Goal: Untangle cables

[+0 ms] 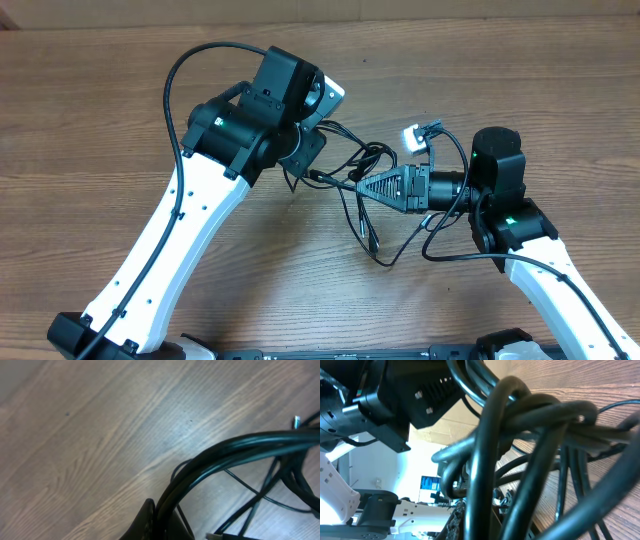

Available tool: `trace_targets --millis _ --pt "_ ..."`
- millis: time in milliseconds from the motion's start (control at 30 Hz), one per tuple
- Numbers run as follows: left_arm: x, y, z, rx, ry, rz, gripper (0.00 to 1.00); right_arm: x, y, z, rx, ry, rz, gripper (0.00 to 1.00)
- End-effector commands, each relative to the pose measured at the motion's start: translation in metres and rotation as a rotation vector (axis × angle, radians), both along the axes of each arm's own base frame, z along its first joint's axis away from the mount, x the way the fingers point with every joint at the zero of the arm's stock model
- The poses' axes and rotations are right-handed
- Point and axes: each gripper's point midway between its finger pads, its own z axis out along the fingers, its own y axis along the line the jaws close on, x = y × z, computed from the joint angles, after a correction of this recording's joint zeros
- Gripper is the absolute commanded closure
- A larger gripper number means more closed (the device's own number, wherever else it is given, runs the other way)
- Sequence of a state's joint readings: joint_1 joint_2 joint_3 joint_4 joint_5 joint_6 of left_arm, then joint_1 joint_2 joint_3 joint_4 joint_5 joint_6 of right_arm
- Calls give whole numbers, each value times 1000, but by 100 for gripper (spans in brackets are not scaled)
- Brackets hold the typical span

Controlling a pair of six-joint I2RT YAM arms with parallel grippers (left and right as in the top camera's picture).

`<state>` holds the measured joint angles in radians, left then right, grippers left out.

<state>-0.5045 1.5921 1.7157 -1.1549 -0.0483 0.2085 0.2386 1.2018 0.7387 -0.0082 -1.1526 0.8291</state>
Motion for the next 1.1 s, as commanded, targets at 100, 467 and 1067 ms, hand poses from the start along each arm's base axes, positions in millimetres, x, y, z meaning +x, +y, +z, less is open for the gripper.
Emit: trace_targets --millis 100,467,1067 --pt "17 21 24 39 -121 94 96 -5 2 8 15 -40 34 96" --pt "26 29 29 27 -145 124 96 -5 2 8 15 -44 36 96" --pt "44 66 32 20 -165 227 96 -5 2 7 13 -40 36 96"
